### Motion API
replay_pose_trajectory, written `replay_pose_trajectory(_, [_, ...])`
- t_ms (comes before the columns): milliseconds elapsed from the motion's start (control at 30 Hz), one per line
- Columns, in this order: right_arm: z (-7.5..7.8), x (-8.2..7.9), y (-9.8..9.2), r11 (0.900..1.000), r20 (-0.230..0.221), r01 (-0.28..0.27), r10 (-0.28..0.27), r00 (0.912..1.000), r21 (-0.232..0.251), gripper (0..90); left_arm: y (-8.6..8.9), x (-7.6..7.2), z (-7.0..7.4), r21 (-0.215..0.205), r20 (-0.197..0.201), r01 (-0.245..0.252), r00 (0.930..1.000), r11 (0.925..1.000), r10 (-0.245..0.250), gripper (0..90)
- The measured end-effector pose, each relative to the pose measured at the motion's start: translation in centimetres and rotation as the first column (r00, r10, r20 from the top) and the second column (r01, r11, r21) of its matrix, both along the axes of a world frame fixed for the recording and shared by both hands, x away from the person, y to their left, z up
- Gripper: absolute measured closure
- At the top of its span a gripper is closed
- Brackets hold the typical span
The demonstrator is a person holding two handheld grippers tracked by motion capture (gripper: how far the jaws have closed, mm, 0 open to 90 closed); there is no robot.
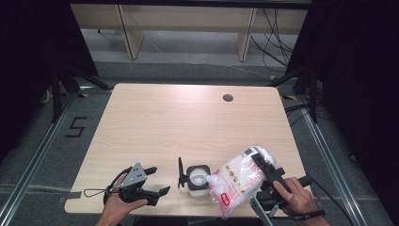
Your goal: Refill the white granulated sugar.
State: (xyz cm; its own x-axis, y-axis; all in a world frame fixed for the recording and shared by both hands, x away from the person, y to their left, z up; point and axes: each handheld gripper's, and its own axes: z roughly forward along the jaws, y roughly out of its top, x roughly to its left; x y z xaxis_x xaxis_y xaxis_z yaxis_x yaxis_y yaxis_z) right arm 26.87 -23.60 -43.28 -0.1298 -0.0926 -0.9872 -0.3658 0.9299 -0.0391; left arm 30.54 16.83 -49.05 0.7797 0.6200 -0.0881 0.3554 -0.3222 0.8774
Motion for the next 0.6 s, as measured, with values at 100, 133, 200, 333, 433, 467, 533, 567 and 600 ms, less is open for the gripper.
replay_pose_trajectory(100, [0.22, 0.04, 0.09, 1.000, 0.017, -0.020, 0.021, 0.9997, -0.014, 45.1, -0.08, -0.02, -0.03, -0.010, -0.002, -0.004, 1.0000, 0.9999, 0.004, 15.8])
replay_pose_trajectory(133, [0.24, 0.02, 0.09, 1.000, 0.014, -0.018, 0.018, 0.9997, -0.016, 45.2, 0.00, 0.00, 0.01, 0.001, 0.000, 0.000, 1.0000, 1.0000, 0.000, 15.8])
replay_pose_trajectory(200, [0.22, 0.02, 0.07, 1.000, 0.012, -0.020, 0.020, 0.9997, -0.010, 45.2, -0.02, -0.02, 0.01, -0.002, 0.000, -0.002, 1.0000, 1.0000, 0.002, 15.8])
replay_pose_trajectory(333, [0.24, 0.01, 0.03, 1.000, 0.008, -0.020, 0.020, 0.9998, -0.003, 45.2, -0.01, 0.01, 0.00, 0.001, -0.001, 0.000, 1.0000, 1.0000, 0.000, 15.8])
replay_pose_trajectory(433, [0.20, 0.00, 0.03, 1.000, -0.004, -0.016, 0.016, 0.9999, 0.007, 45.2, -0.02, -0.01, 0.01, -0.001, 0.000, 0.000, 1.0000, 1.0000, 0.000, 15.8])
replay_pose_trajectory(467, [0.28, 0.02, 0.05, 1.000, 0.001, -0.023, 0.023, 0.9997, 0.001, 45.2, -0.01, -0.01, 0.01, -0.001, 0.000, -0.001, 1.0000, 1.0000, 0.001, 15.8])
replay_pose_trajectory(533, [0.30, -0.02, 0.05, 1.000, 0.001, -0.019, 0.019, 0.9998, 0.003, 45.2, 0.03, 0.03, 0.04, 0.003, 0.007, 0.003, 1.0000, 1.0000, -0.003, 15.7])
replay_pose_trajectory(567, [0.33, -0.02, 0.05, 1.000, 0.000, -0.019, 0.019, 0.9998, 0.002, 45.2, 0.07, 0.08, 0.06, 0.008, 0.012, 0.009, 0.9999, 0.9999, -0.009, 15.8])
replay_pose_trajectory(600, [0.30, 0.03, 0.05, 1.000, 0.000, -0.025, 0.025, 0.9997, 0.005, 45.2, 0.10, 0.14, 0.07, 0.014, 0.020, 0.016, 0.9997, 0.9998, -0.016, 15.8])
